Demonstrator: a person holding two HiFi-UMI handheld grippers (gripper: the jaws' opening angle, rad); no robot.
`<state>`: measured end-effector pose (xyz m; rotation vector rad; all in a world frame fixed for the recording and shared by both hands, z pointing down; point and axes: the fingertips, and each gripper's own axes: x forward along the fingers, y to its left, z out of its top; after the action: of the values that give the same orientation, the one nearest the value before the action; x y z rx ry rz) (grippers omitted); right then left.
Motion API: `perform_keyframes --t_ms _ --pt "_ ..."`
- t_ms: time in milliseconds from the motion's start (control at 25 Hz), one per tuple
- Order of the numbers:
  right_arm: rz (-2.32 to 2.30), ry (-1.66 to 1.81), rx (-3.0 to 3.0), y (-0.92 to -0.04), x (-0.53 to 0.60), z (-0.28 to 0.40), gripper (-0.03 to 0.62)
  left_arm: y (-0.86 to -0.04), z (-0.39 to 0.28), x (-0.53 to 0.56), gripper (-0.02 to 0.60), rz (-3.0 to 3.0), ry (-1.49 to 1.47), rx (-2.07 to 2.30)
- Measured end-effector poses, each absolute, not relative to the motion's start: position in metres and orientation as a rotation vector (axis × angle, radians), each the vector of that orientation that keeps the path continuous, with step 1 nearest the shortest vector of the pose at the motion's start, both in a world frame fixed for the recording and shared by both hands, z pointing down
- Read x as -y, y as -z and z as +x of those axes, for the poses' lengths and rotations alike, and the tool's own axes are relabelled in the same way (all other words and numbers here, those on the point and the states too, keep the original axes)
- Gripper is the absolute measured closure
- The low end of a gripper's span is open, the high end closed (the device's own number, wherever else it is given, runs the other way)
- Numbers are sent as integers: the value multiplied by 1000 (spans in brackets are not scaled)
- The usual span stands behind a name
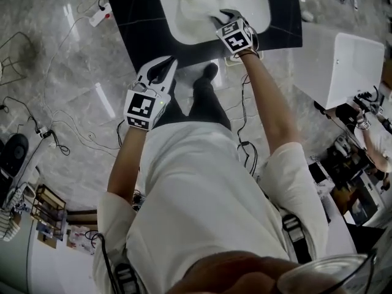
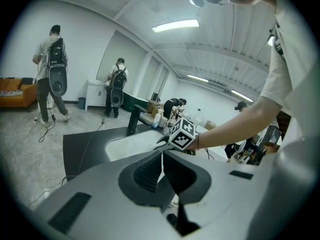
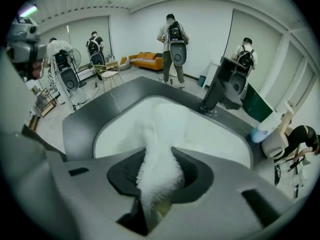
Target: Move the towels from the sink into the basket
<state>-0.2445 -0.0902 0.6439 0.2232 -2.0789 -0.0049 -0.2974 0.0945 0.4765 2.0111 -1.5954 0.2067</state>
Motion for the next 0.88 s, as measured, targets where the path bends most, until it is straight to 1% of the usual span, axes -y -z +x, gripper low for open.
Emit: perform_keyframes --t_ms 320,680,880 --pt "322 20 2206 -556 82 -222 490 -425 -270 -102 571 2048 -180 1598" --pt "446 -11 2326 -476 76 -206 490 -393 -266 -105 571 2107 -189 1614" --pt "537 0 2388 -423 82 -182 490 -375 -257 -102 571 2138 -188 1613"
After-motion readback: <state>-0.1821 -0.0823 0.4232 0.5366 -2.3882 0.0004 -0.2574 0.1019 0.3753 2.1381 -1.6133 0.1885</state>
